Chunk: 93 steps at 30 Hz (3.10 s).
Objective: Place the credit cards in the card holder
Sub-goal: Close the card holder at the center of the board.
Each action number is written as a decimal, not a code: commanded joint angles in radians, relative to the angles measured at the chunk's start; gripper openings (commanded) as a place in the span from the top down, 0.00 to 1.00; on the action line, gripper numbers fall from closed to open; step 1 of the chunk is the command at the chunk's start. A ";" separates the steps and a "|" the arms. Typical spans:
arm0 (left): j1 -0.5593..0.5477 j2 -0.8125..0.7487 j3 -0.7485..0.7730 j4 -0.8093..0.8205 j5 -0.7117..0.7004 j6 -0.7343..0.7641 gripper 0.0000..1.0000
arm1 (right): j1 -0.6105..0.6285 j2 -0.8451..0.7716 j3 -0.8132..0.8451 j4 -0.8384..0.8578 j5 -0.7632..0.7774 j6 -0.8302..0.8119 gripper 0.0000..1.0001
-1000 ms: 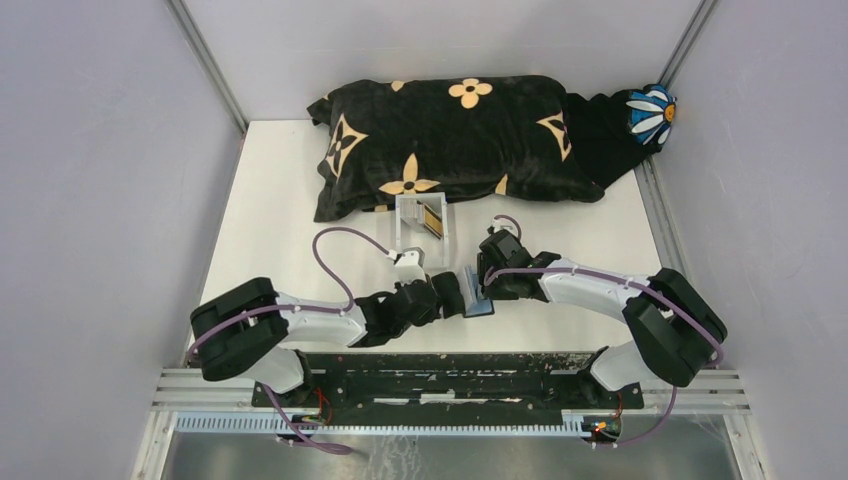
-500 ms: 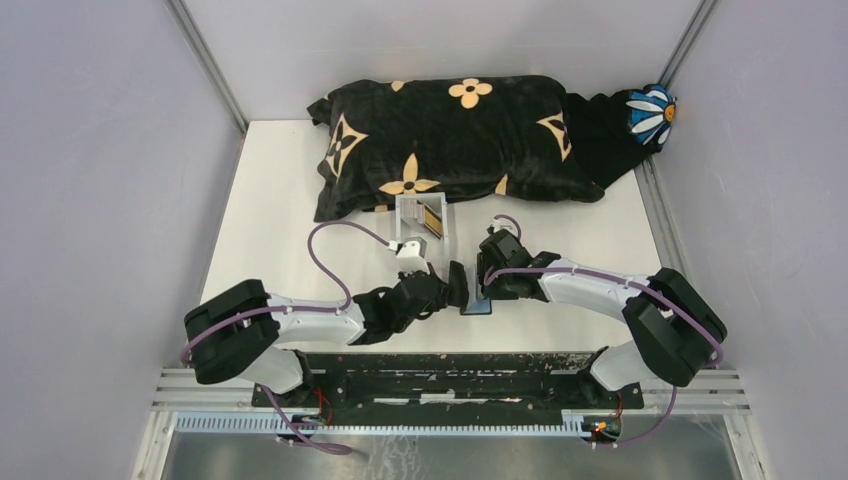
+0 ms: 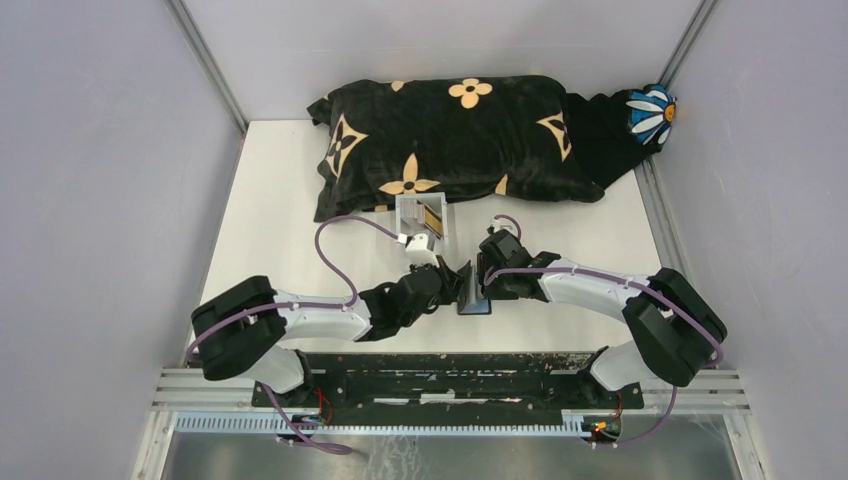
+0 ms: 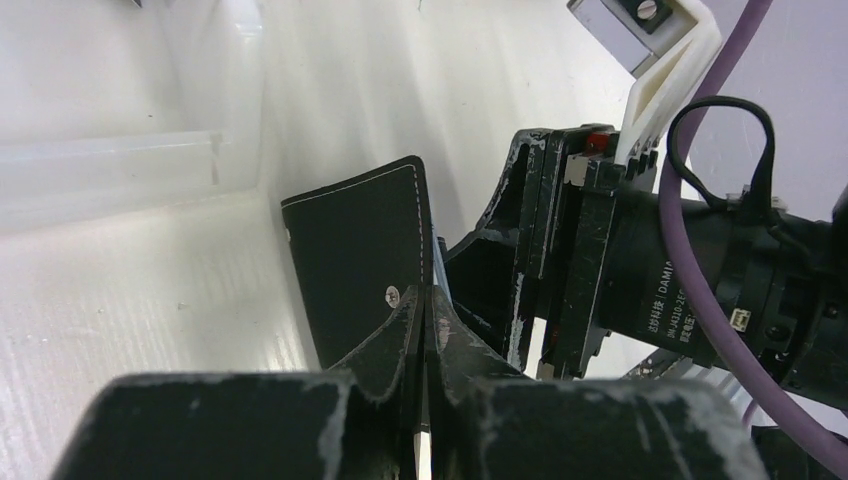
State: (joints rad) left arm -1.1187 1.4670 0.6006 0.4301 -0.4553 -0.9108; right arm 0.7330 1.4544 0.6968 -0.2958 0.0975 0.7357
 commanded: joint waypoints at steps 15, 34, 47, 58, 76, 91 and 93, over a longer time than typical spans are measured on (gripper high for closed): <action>-0.013 0.106 0.033 0.093 0.047 0.013 0.92 | -0.007 -0.067 -0.006 -0.157 0.064 -0.033 0.48; -0.017 0.145 0.005 0.066 0.040 0.008 0.93 | -0.024 -0.038 0.041 -0.081 0.035 -0.095 0.48; -0.015 0.094 -0.083 0.049 -0.040 -0.011 0.93 | -0.022 -0.038 0.006 0.034 0.054 -0.116 0.48; -0.015 0.140 -0.066 0.050 -0.028 0.002 0.93 | -0.014 0.012 0.032 0.066 0.169 -0.156 0.55; -0.015 0.182 -0.043 0.052 -0.007 0.009 0.93 | 0.006 -0.111 0.031 0.025 0.271 -0.165 0.67; -0.015 0.205 -0.018 0.035 0.004 0.013 0.93 | 0.007 -0.058 0.101 -0.016 0.240 -0.162 0.66; -0.015 0.207 -0.016 0.035 0.004 0.013 0.93 | 0.007 -0.045 0.105 -0.018 0.232 -0.161 0.67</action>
State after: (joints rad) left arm -1.1301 1.6508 0.5632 0.4850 -0.4412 -0.9123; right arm 0.7334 1.3903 0.7517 -0.3153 0.3363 0.5777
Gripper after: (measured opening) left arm 0.071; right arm 0.338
